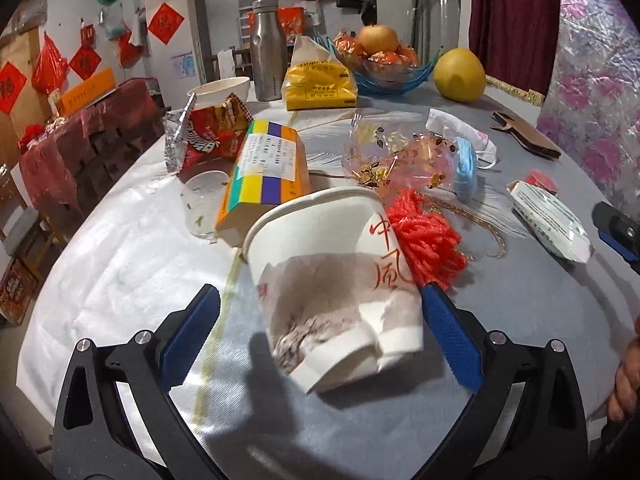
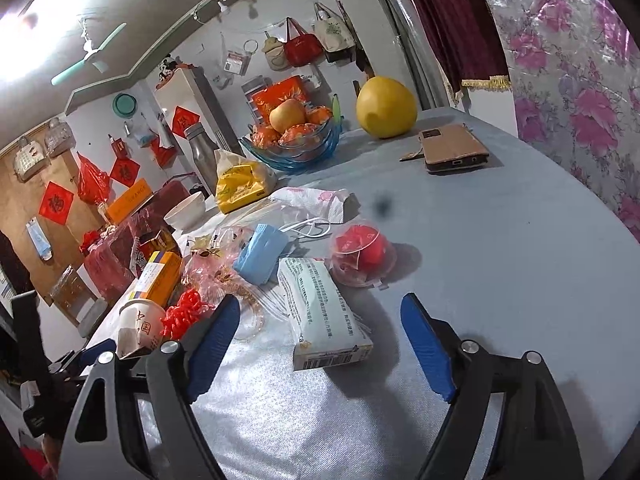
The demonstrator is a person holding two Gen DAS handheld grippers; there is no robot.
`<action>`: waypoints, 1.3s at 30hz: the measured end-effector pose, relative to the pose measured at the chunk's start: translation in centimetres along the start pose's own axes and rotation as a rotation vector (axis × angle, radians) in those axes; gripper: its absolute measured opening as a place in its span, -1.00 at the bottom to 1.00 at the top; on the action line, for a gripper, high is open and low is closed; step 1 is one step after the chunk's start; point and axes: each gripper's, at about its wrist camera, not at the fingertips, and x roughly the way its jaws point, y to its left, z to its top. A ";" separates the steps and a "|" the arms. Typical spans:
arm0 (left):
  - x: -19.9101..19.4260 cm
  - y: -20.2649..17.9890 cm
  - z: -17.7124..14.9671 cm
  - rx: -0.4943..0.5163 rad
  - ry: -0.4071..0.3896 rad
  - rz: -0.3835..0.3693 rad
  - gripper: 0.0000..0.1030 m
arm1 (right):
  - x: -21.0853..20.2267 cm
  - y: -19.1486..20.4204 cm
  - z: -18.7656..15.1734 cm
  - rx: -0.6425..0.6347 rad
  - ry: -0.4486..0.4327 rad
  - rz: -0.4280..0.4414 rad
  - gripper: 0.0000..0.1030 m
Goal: Collect trash
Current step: 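Grasp the white paper cup with the left tool while the right tool grasps the white packet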
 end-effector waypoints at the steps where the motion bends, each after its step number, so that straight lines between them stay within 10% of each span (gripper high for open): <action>1: 0.1 -0.1 0.1 -0.004 -0.006 0.004 0.82 | 0.0 0.0 0.0 -0.001 0.001 0.001 0.59; 4: -0.2 -0.2 -0.2 0.015 -0.036 0.015 0.47 | 0.0 0.0 0.0 0.002 0.008 0.004 0.60; 13: -4.9 0.4 -1.5 0.045 -0.137 -0.034 0.49 | 1.4 0.9 0.1 -0.055 0.089 -0.063 0.58; 18: -5.3 1.3 -1.7 0.026 -0.108 -0.104 0.49 | 2.9 1.9 -0.2 -0.122 0.161 -0.083 -0.16; 31: -1.8 2.1 -3.1 -0.019 0.012 -0.100 0.50 | 2.8 3.4 -0.6 -0.217 0.152 -0.096 -0.20; 39: -4.9 4.0 -3.3 -0.042 -0.063 -0.054 0.44 | 1.6 3.7 -0.7 -0.222 0.092 -0.071 -0.21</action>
